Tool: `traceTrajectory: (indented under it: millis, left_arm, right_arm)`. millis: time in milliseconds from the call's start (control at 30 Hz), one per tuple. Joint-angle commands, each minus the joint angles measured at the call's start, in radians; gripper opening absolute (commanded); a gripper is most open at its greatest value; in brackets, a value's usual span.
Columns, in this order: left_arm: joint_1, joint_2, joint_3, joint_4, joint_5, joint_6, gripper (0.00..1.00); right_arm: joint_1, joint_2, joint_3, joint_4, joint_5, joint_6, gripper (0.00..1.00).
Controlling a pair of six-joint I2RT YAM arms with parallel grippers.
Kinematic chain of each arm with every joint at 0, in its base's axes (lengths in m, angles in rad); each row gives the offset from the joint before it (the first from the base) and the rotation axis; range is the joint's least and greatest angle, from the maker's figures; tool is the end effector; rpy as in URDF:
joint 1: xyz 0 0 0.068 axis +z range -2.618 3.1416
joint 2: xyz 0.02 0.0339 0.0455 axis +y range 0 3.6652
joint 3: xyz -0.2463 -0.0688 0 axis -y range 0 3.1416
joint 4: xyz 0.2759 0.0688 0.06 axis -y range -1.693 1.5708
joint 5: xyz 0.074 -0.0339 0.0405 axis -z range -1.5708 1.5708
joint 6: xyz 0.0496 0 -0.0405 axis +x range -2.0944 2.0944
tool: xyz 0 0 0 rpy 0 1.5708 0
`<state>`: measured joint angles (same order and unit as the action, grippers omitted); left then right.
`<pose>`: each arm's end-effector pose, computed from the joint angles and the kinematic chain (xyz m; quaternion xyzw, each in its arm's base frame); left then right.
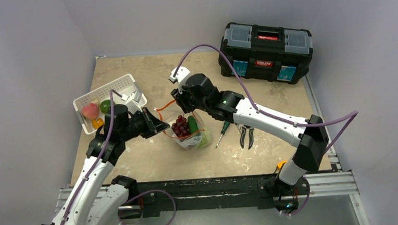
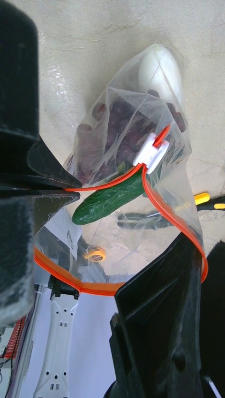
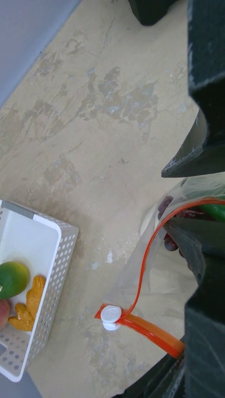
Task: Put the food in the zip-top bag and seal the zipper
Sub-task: Adjust the zipper food storage bag at the center of the board, then pick up the fake fruit from the bin.
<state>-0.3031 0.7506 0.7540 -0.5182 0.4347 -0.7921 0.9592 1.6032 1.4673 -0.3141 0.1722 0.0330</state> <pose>0.2029 -0.0853 0.2838 -0.0988 0.8447 -0.4152 0.3230 0.2482 0.3391 0.3283 -0.3361 0.7754 0.1880 0.5004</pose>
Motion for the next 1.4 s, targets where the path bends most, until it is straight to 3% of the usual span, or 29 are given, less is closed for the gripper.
traceTrajectory:
  millis: [0, 167, 267, 400, 567, 900, 1367]
  left_arm:
    - [0.007, -0.002, 0.047, 0.033, 0.019, 0.007, 0.00]
    - [0.007, -0.021, 0.033, 0.055, 0.006, -0.013, 0.00]
    - [0.009, -0.013, 0.047, 0.042, 0.004, -0.010, 0.09]
    - [0.015, -0.014, 0.069, 0.011, 0.001, 0.014, 0.37]
    - [0.028, -0.062, 0.103, -0.061, -0.056, 0.065, 0.48]
    - [0.028, -0.223, 0.222, -0.294, -0.373, 0.225, 0.74]
    - [0.028, -0.215, 0.338, -0.367, -0.555, 0.324, 0.76]
  right_arm:
    - [-0.001, 0.019, 0.064, 0.018, 0.047, -0.026, 0.31]
    - [0.000, 0.030, 0.087, 0.023, 0.095, -0.017, 0.00]
    - [0.000, 0.018, 0.075, 0.042, 0.096, 0.019, 0.00]
    - [-0.002, -0.002, 0.039, 0.077, 0.125, 0.069, 0.00]
    - [-0.005, -0.035, -0.004, 0.096, 0.190, 0.096, 0.00]
    - [-0.010, -0.095, -0.062, 0.119, 0.177, 0.114, 0.00]
    - [-0.012, -0.147, -0.106, 0.128, 0.174, 0.122, 0.00]
